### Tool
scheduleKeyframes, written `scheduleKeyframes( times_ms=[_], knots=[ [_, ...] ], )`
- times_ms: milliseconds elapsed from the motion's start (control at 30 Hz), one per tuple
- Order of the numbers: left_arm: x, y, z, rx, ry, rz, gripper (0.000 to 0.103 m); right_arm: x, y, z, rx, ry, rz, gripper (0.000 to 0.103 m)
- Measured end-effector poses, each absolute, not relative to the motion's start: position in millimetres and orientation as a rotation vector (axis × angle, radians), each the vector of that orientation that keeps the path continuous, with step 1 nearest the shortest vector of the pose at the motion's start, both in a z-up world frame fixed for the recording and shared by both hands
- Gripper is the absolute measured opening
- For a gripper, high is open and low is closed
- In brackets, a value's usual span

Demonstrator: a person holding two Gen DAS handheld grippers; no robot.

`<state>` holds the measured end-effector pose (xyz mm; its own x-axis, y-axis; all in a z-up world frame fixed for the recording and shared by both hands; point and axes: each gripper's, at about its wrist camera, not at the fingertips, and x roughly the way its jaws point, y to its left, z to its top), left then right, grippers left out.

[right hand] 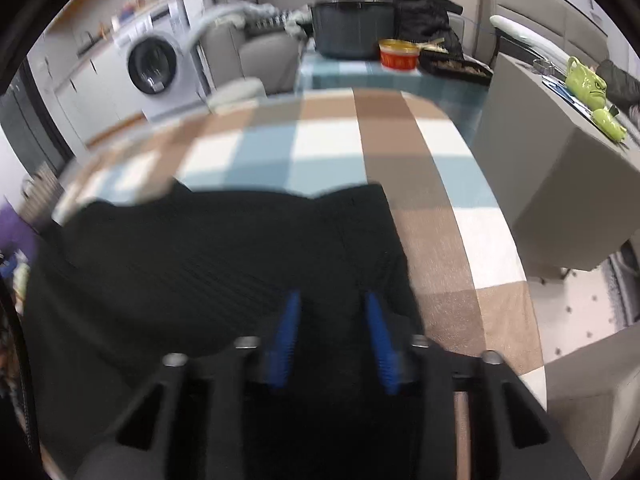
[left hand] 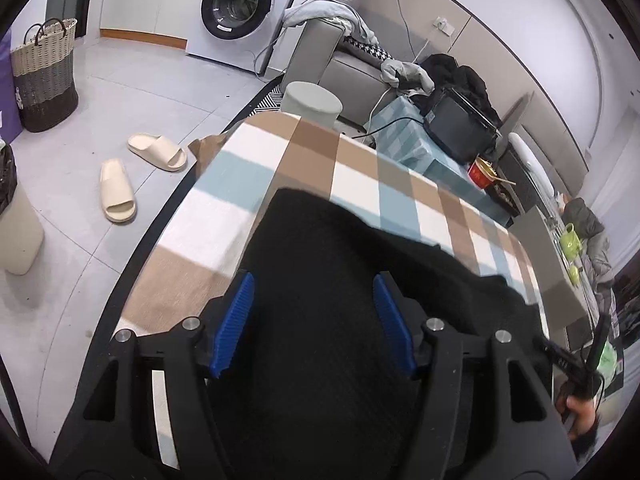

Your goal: Fold small clothes

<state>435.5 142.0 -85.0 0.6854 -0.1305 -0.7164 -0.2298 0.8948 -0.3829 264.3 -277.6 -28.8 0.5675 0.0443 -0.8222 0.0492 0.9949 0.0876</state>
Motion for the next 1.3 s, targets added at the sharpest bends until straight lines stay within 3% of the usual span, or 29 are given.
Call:
scheduleKeyframes(
  times_ms=[233, 533, 767, 833, 933, 1000, 1100, 1300],
  knots=[
    [416, 144, -92, -0.481, 0.836, 0.057, 0.059, 259, -281, -29, 0.074, 0.944, 0.013, 0.002],
    [402, 146, -89, -0.472, 0.826, 0.074, 0.059, 228, -301, 27, 0.172, 0.673, 0.023, 0.002],
    [397, 150, -91, -0.466, 0.843, 0.098, 0.059, 252, -318, -2, 0.202, 0.770, -0.087, 0.002],
    [398, 152, -93, -0.467, 0.859, 0.109, 0.059, 257, -320, -8, 0.207, 0.803, -0.120, 0.004],
    [395, 154, -95, -0.458, 0.874, 0.110, 0.059, 259, -323, -8, 0.260, 0.825, -0.085, 0.019],
    [394, 154, -95, -0.448, 0.873, 0.111, 0.059, 257, -318, -1, 0.236, 0.796, -0.079, 0.035],
    [396, 151, -96, -0.446, 0.878, 0.102, 0.059, 265, -298, 7, 0.183, 0.788, -0.013, 0.041],
    [400, 143, -97, -0.430, 0.893, 0.082, 0.059, 293, -250, -17, 0.099, 0.915, 0.126, 0.041]
  ],
)
